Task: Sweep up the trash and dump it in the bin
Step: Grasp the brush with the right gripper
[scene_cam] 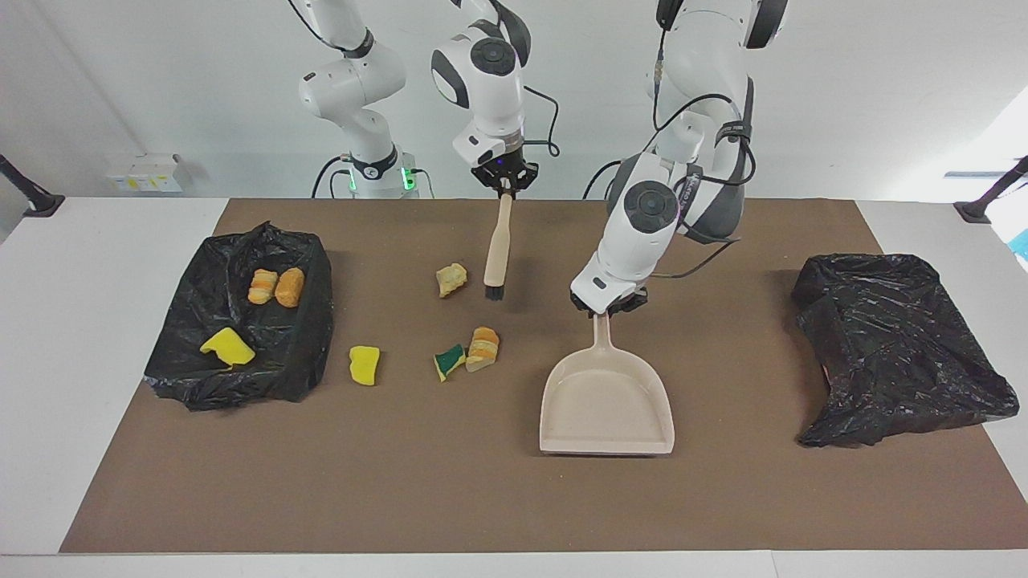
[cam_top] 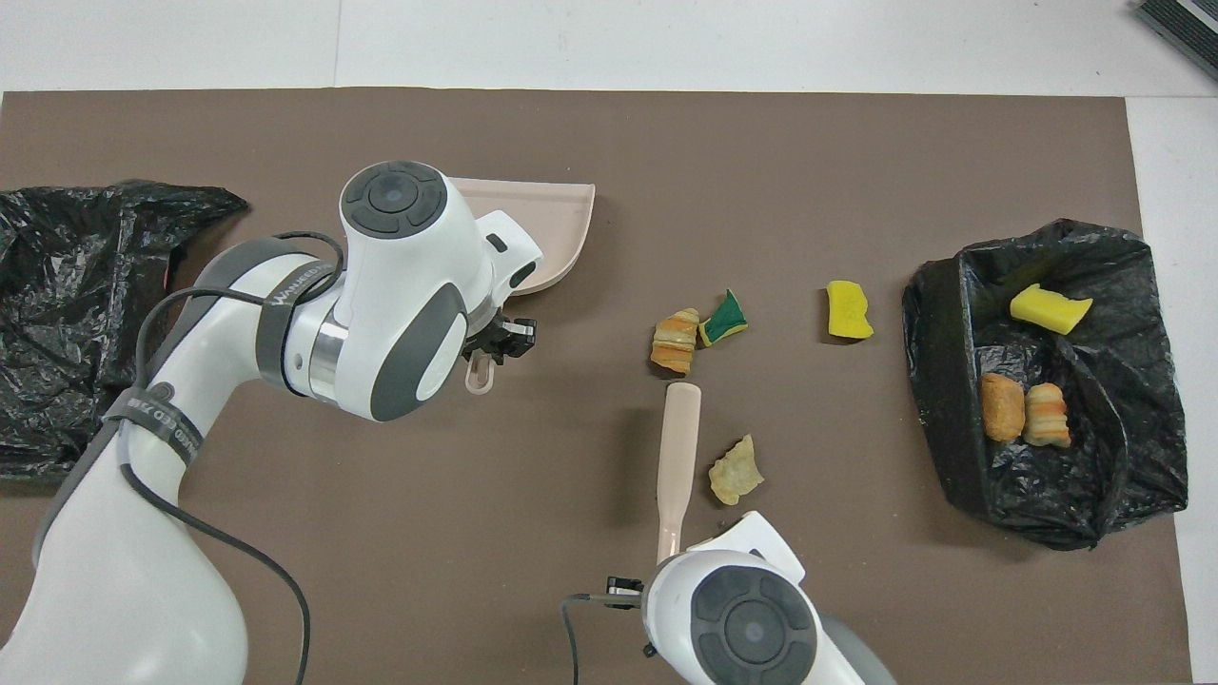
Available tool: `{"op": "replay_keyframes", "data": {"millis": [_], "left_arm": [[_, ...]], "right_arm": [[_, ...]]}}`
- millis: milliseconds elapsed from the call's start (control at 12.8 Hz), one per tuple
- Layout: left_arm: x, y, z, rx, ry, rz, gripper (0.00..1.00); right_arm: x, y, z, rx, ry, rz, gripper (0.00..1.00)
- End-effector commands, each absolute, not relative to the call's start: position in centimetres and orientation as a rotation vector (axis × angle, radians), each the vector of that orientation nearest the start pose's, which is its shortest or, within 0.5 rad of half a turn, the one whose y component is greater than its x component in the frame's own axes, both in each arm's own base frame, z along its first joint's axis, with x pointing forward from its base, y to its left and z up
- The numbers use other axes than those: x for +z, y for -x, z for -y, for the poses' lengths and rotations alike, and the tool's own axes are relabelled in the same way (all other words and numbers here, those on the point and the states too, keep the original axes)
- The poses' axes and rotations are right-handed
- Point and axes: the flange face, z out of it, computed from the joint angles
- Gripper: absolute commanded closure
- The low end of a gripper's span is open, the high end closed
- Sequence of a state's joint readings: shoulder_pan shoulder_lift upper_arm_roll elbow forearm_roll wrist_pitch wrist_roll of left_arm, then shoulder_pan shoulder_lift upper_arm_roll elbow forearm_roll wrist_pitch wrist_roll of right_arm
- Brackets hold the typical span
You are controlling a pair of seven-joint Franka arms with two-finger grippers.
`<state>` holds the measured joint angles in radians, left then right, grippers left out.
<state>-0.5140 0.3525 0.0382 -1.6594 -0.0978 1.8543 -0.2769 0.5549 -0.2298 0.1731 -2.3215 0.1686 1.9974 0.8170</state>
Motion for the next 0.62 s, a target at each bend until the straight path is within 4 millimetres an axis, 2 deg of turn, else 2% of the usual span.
{"op": "replay_keyframes", "data": {"millis": [0,78,312,467,545], "left_arm": [[40.2,-55.5,28.8,0.34,3.053,-0.482,1.0],[40.3,-54.9,28.4,0.389,3.016,-0.601,1.0],[40.2,-54.4,27.2,0.464,2.914,-0.871,1.0],[40.2,-54.2,26.8,0.441,2.76,-1.121,1.0],[39.8,-53.8,26.7,0.454,2.709,-1.211,1.0]], "right_arm": [[41.7,-36.3,-26.8,0.175,3.198,-0.275,1.0],[41.0,-38.2,-25.2,0.182,3.212,-0.24,1.0],[40.9,-45.7,-19.6,0.161,3.267,-0.103,1.0],[40.9,-48.6,-16.6,0.218,3.317,-0.118,1.0],[40.5,-49.0,-15.1,0.247,3.345,-0.071,1.0]]}}
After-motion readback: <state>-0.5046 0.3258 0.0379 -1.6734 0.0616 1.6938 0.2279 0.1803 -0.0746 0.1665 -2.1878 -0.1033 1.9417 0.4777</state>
